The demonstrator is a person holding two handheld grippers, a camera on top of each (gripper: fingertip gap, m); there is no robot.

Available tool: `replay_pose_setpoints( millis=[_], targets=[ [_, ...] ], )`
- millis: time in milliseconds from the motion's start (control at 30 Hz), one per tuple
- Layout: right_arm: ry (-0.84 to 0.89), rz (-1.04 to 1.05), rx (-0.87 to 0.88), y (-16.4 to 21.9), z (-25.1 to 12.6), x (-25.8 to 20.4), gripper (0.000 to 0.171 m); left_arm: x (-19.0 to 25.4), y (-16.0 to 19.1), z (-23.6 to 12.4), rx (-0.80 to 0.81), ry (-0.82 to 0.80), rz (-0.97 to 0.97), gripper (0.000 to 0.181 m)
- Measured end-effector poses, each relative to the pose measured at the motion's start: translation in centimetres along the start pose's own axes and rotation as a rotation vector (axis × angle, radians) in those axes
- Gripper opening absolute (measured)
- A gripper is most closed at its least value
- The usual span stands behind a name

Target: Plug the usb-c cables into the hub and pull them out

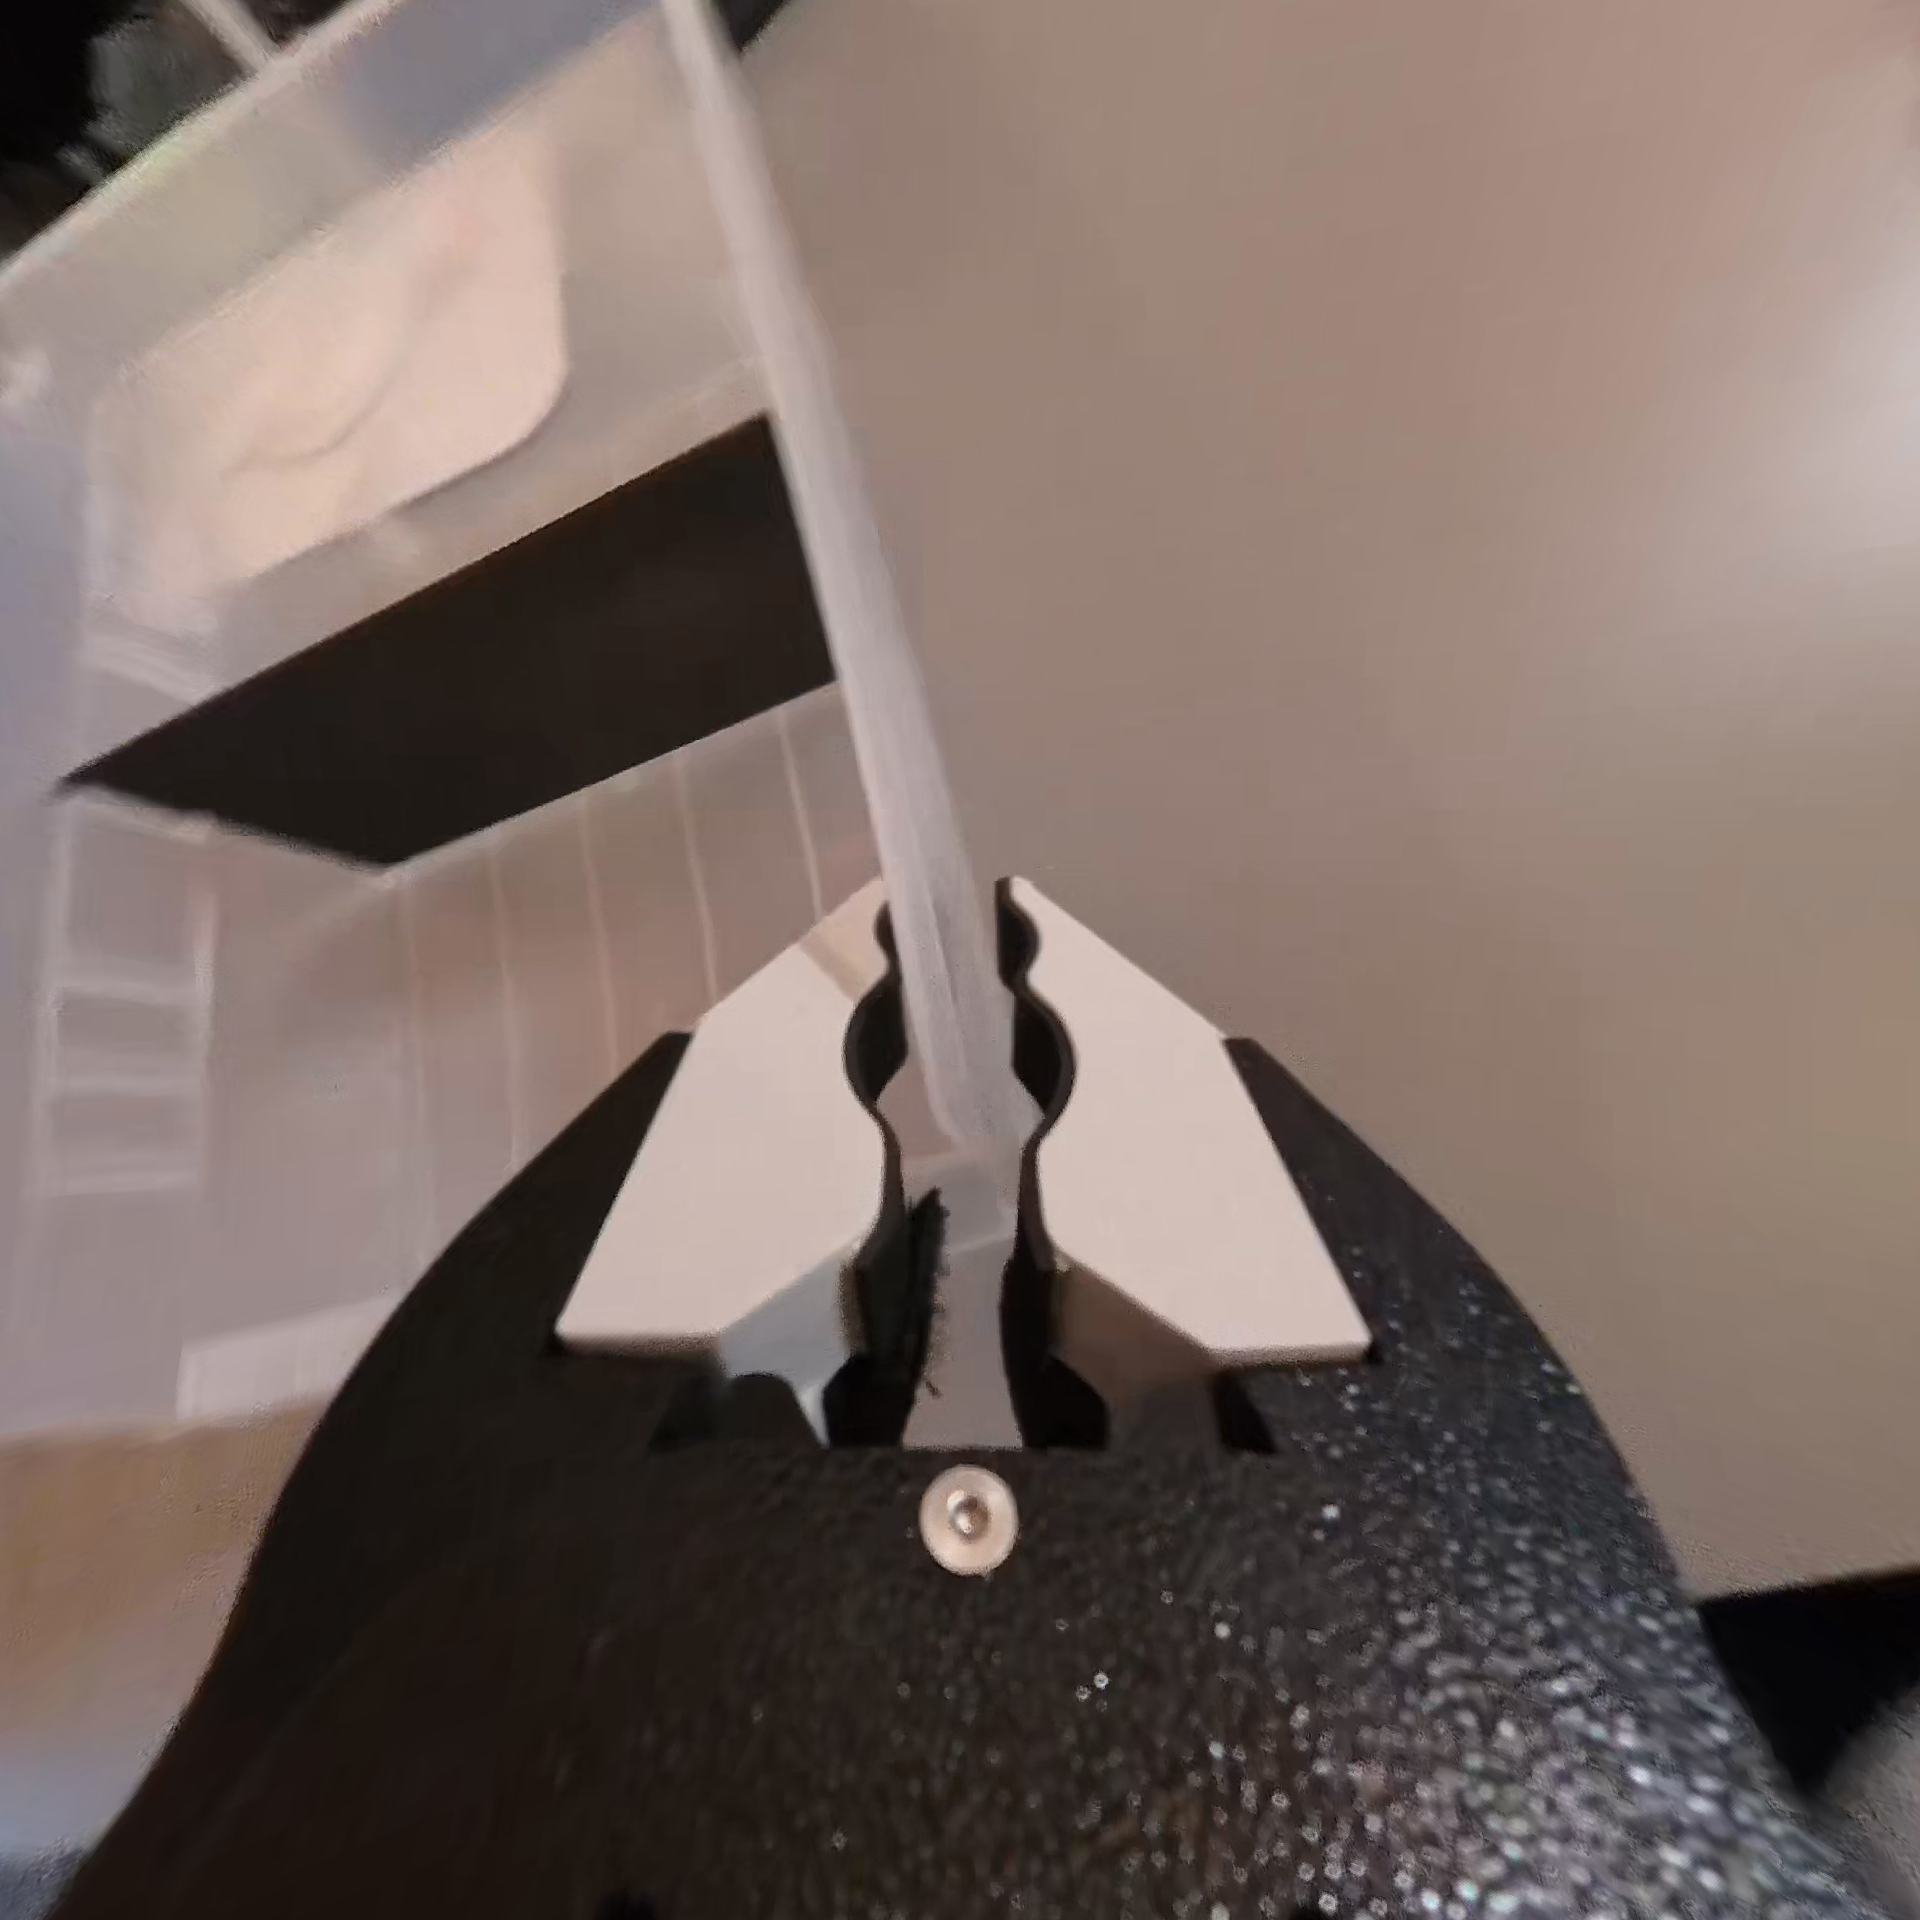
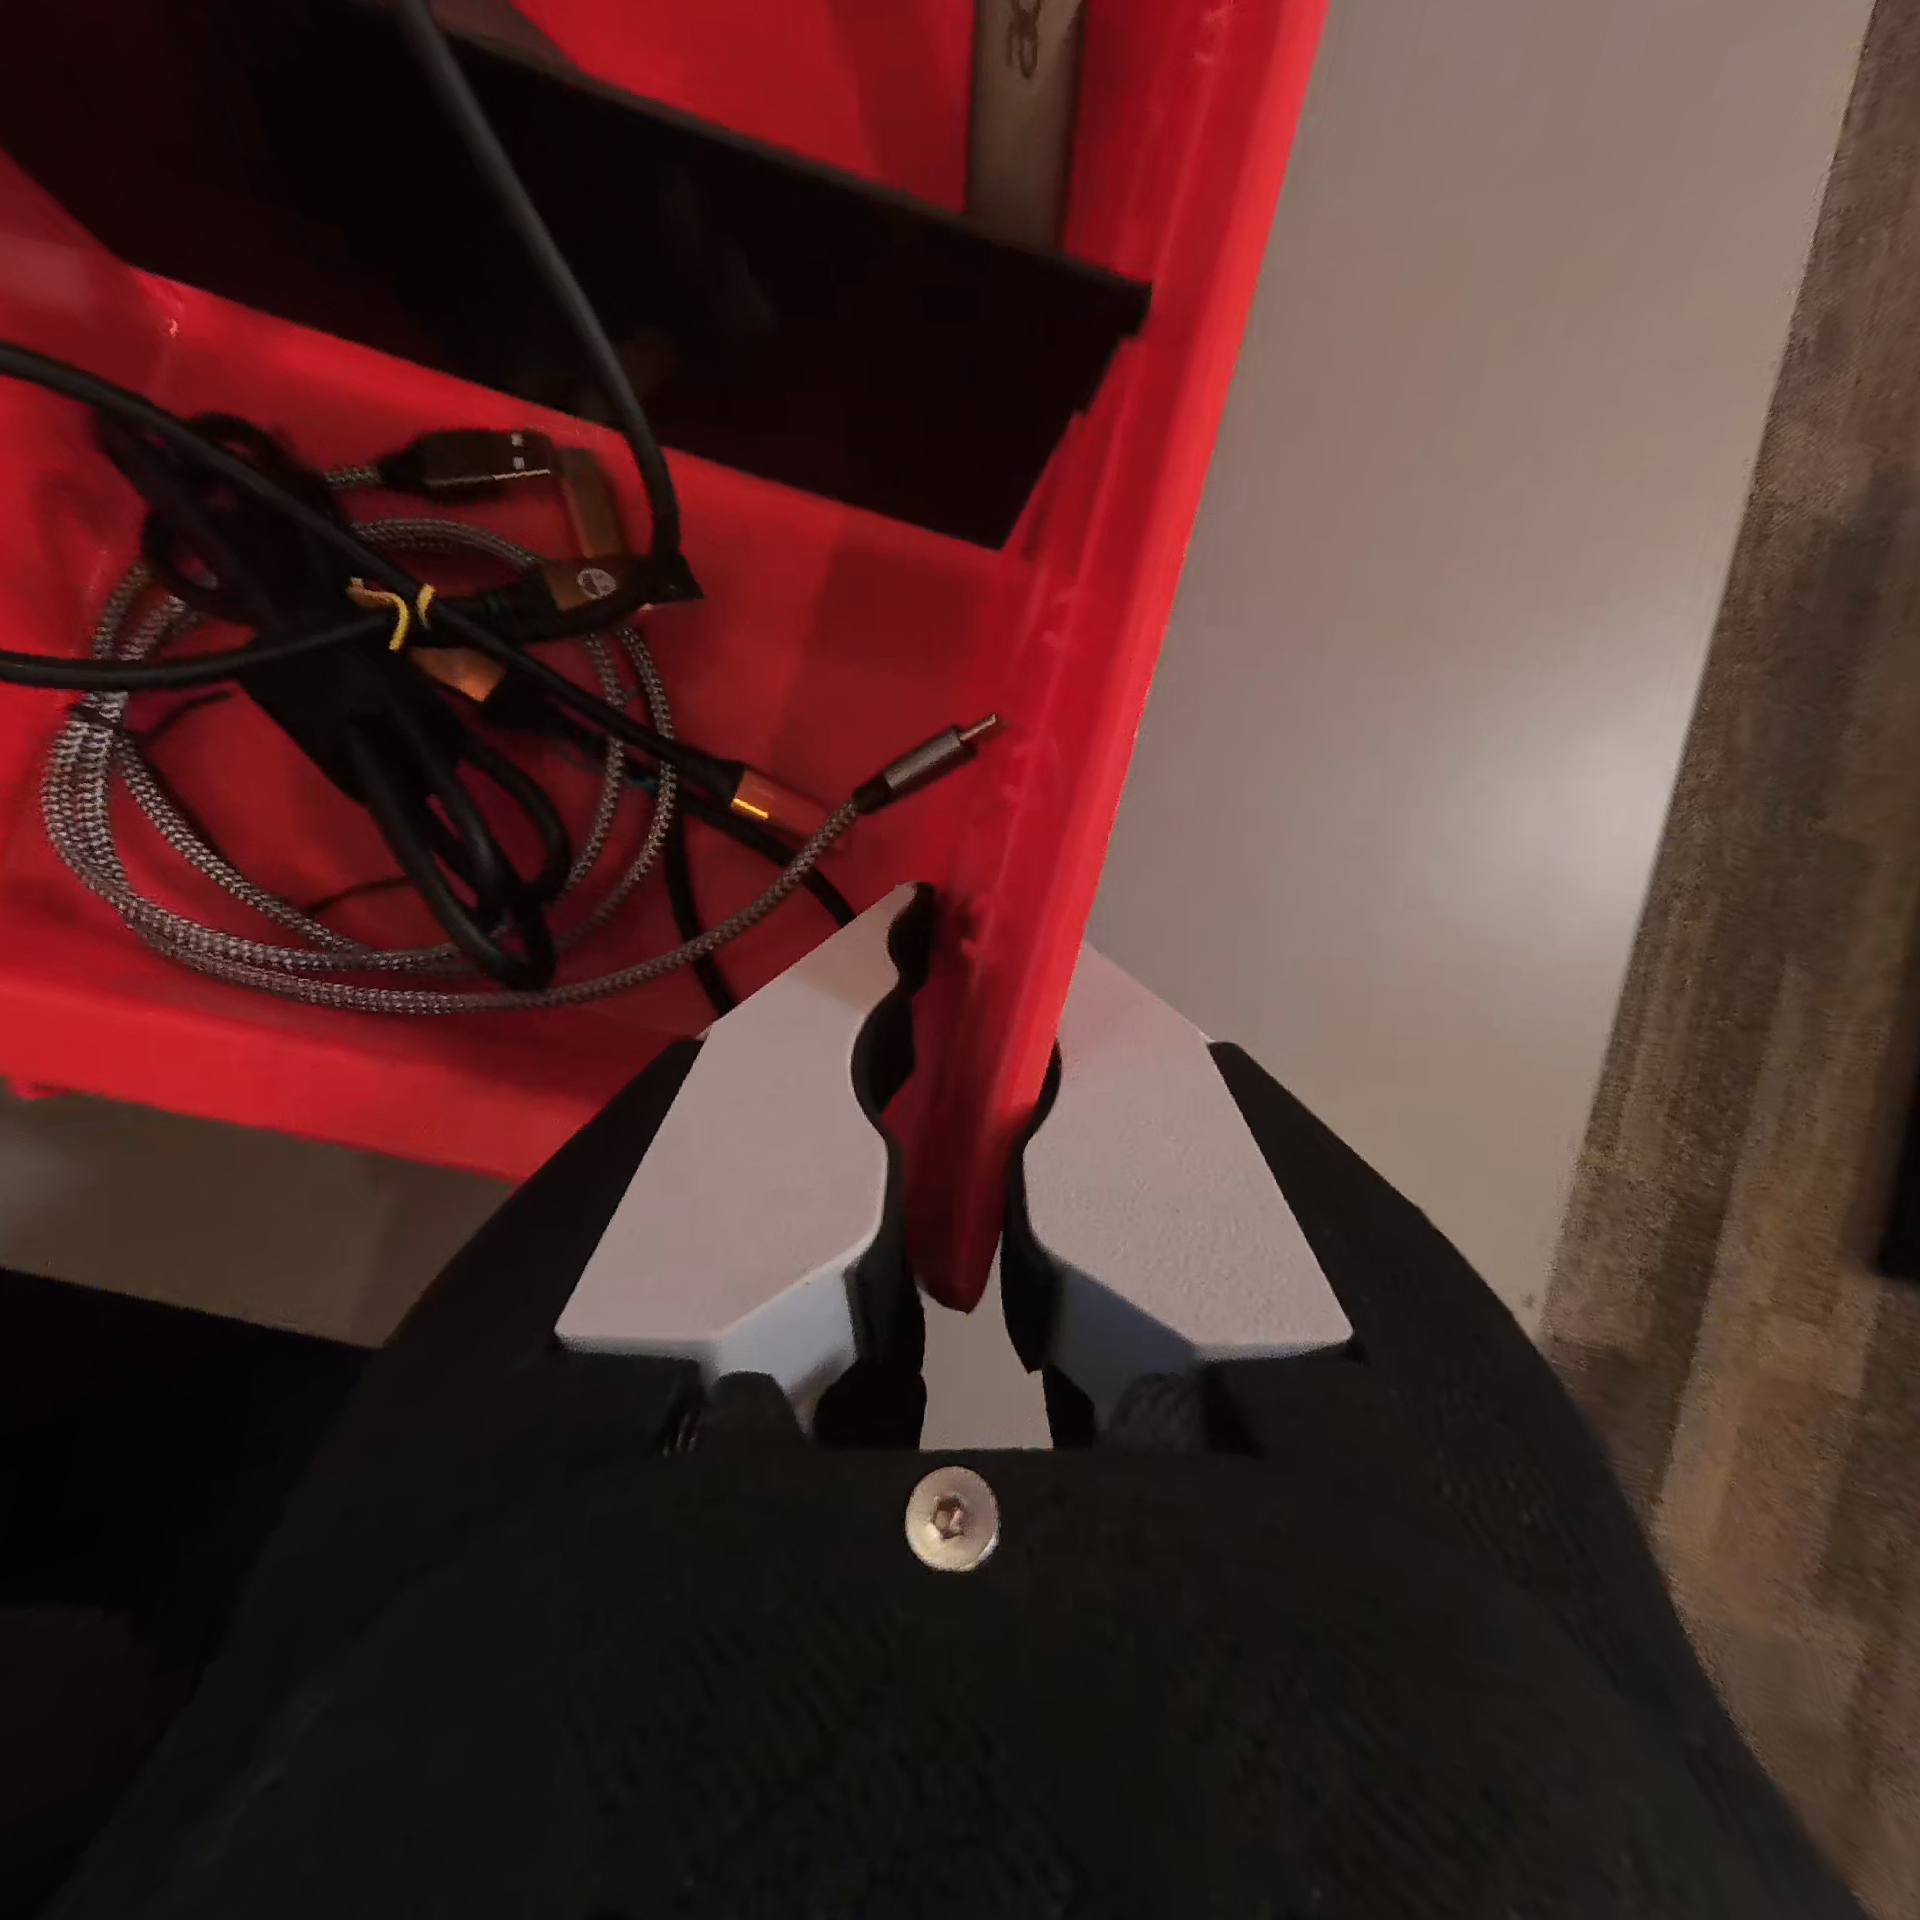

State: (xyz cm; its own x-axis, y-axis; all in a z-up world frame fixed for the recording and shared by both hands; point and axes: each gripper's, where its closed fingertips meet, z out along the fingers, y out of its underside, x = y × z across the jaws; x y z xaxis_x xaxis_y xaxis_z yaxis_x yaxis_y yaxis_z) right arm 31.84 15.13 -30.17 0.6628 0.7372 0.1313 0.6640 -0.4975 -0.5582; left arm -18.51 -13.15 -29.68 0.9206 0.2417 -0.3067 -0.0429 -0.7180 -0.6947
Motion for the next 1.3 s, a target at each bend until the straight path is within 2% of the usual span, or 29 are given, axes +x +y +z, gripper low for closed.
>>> replay_pose_setpoints(
  millis=[33, 133, 333, 767, 900, 967, 1000, 1067, 1167, 1233, 1300],
  targets=[
    [0.004, 0.004, 0.007, -0.3, 0.2, -0.4, 0.007, -1.3, 0.5, -0.2, 0.004, -0.045, -0.004, 0.006],
    [-0.013, 0.015, 0.031, -1.5, 0.9, -2.1, 0.006, -2.7, 1.1, -1.2, 0.057, -0.045, -0.031, 0.005],
    [-0.055, -0.009, 0.052, -4.8, 2.3, -6.9, 0.006, -4.0, 0.1, -3.7, 0.131, -0.075, -0.09, 0.007],
    [-0.176, -0.157, 0.093, -12.8, 5.4, -21.3, 0.006, -6.2, -0.2, -9.2, 0.221, -0.155, -0.095, 0.007],
    [-0.168, -0.12, 0.193, -15.3, 5.7, -25.0, 0.007, -7.0, -0.2, -10.3, 0.248, -0.189, -0.098, 0.007],
    [-0.2, -0.132, 0.246, -16.3, 5.5, -27.6, 0.017, -7.3, -0.3, -10.7, 0.259, -0.199, -0.095, 0.007],
    [-0.239, -0.137, 0.265, -16.6, 5.3, -29.2, 0.027, -7.3, -0.4, -10.9, 0.264, -0.203, -0.092, 0.007],
    [-0.359, -0.177, 0.303, -17.0, 4.8, -33.1, 0.059, -7.3, -0.7, -11.2, 0.271, -0.21, -0.081, 0.007],
    [-0.559, -0.233, 0.399, -17.4, 2.3, -37.1, 0.085, -7.1, -1.3, -12.0, 0.29, -0.218, -0.059, 0.007],
    [-0.6, -0.245, 0.547, -18.1, -0.7, -36.6, 0.088, -6.8, -1.9, -12.9, 0.315, -0.219, -0.042, 0.007],
    [-0.528, -0.262, 0.73, -18.6, -3.6, -33.5, 0.087, -6.0, -2.9, -14.0, 0.35, -0.218, -0.014, 0.007]
  ],
)
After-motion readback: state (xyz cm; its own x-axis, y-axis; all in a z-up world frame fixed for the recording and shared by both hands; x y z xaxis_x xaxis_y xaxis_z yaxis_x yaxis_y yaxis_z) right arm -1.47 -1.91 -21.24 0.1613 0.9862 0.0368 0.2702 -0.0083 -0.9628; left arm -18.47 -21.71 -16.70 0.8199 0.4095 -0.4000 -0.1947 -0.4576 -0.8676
